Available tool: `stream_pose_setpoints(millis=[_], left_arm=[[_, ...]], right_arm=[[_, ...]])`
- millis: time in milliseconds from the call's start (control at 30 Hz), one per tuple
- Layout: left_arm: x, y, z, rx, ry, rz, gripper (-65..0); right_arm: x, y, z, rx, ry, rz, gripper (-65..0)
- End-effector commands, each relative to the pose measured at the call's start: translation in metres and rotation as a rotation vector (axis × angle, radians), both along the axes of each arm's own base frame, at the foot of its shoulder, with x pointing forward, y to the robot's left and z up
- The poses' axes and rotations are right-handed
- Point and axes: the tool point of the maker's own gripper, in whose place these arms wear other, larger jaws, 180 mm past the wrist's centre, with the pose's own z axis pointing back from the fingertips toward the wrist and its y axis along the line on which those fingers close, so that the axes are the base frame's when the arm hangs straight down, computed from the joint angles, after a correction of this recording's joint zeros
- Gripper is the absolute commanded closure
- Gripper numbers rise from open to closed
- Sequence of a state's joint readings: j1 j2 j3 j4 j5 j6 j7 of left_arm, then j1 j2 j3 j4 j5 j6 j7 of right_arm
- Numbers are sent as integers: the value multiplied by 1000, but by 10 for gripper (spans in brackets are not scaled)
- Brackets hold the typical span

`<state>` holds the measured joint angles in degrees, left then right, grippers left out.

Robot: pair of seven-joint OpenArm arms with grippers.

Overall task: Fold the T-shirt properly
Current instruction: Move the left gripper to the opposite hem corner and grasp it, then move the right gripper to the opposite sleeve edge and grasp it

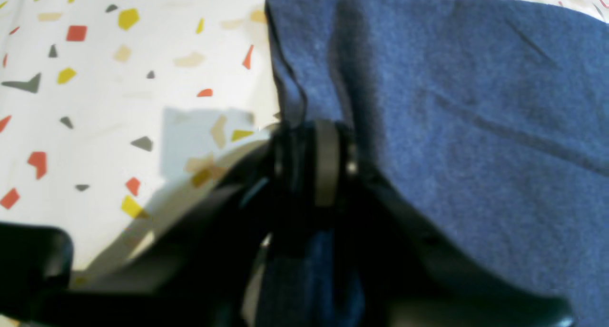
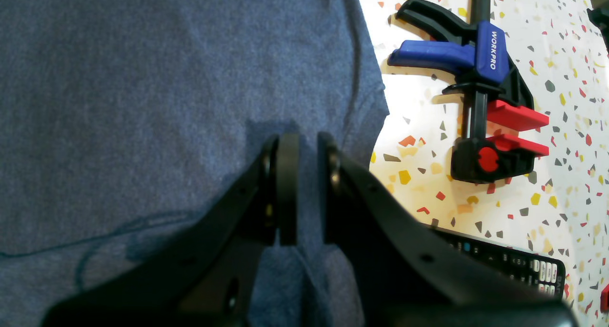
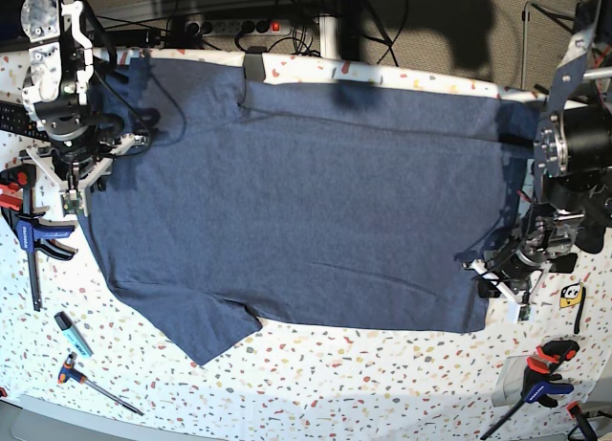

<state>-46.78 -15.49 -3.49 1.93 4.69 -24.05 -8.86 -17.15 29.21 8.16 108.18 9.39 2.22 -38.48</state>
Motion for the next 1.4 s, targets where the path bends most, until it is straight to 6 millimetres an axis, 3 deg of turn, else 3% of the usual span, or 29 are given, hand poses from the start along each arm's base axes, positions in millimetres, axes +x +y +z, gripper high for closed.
stream_pose_setpoints(millis=[0,233,567,600,667,700,933,1367], left_arm=[[15,5,21,0,-57,7,-14],[23,7,35,-4,-146,24,0],[24,16,36,31,-145,57,0],[24,16,36,31,-145,57,-31],[24,17,36,31,-146,58,-232],[25,17,37,32,-147,58,-260],[25,16,34,40,-142,66,-250],[8,-3,8,20,-98,47,-211]], right_arm=[[8,-2,15,-24,-48,14,-78],[14,1,24,-25,-106,36,-77],[14,1,23,-25,-104,35,-77],[14,1,23,-25,-102,34,-76],[12,0,20,-24,-84,28,-76],[11,-1,19,-24,-76,24,-76],[4,-4,11,-23,-19,4,-76],[2,-5,8,-23,-1,-3,-76]])
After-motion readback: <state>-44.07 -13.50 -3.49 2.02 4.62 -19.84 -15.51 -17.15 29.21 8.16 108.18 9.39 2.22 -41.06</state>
